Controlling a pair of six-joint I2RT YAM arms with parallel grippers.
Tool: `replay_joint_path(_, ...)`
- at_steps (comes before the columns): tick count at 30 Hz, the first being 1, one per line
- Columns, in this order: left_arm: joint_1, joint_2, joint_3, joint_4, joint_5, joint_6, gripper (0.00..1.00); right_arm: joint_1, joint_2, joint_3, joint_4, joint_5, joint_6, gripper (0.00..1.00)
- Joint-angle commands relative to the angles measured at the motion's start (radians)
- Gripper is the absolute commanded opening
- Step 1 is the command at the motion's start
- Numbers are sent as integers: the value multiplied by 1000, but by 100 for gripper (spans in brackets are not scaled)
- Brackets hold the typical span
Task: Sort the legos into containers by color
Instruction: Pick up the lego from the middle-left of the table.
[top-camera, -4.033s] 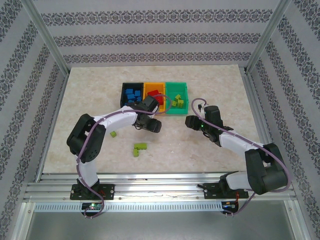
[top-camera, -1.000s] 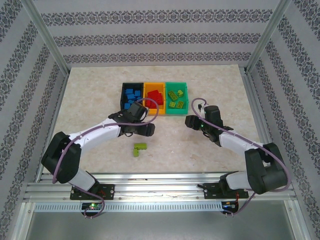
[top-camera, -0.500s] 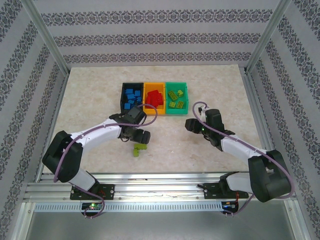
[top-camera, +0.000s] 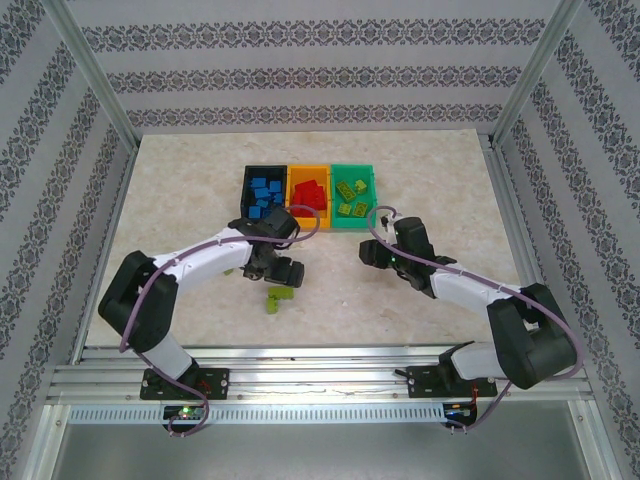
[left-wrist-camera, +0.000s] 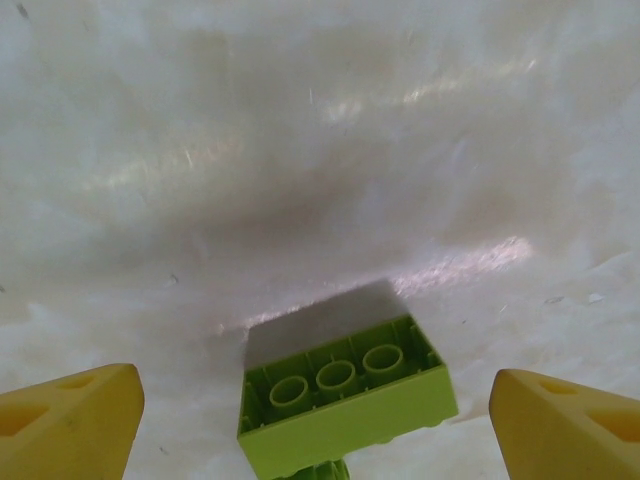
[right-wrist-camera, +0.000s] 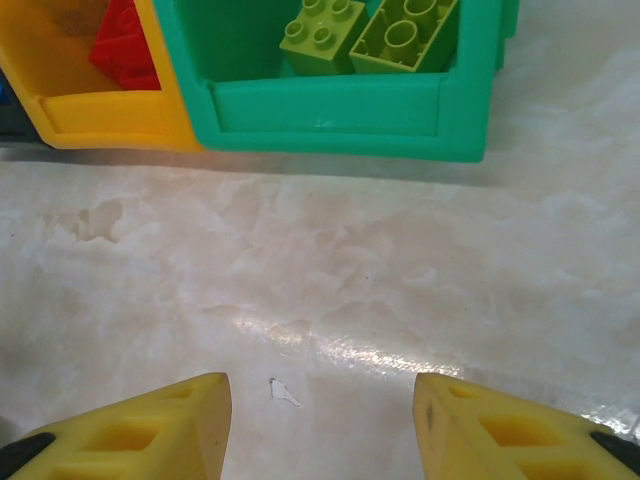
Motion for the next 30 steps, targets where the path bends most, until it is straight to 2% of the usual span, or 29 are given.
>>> replay_joint_path(1, -28, 20, 31, -118, -9, -56, 90, 5, 0, 21, -2, 26, -20, 52)
replay_joint_path(11, -69, 126, 74, -149, -33, -88, 90, 7, 9, 26, 3, 12, -15, 52)
replay_joint_path(20, -81, 158, 72, -150, -28, -96, 88, 7, 11, 28, 1, 11, -16, 52)
replay_joint_path(23, -84, 169, 75, -140, -25, -93, 83, 8, 6, 25, 1, 12, -16, 52)
replay_joint_path(25, -85, 174, 78, -140, -20, -93, 76, 7, 6, 25, 2, 14, -15, 52)
replay_joint_path(30, -90, 158, 84, -128, -12, -98, 70, 8, 10, 26, 3, 9, -14, 52)
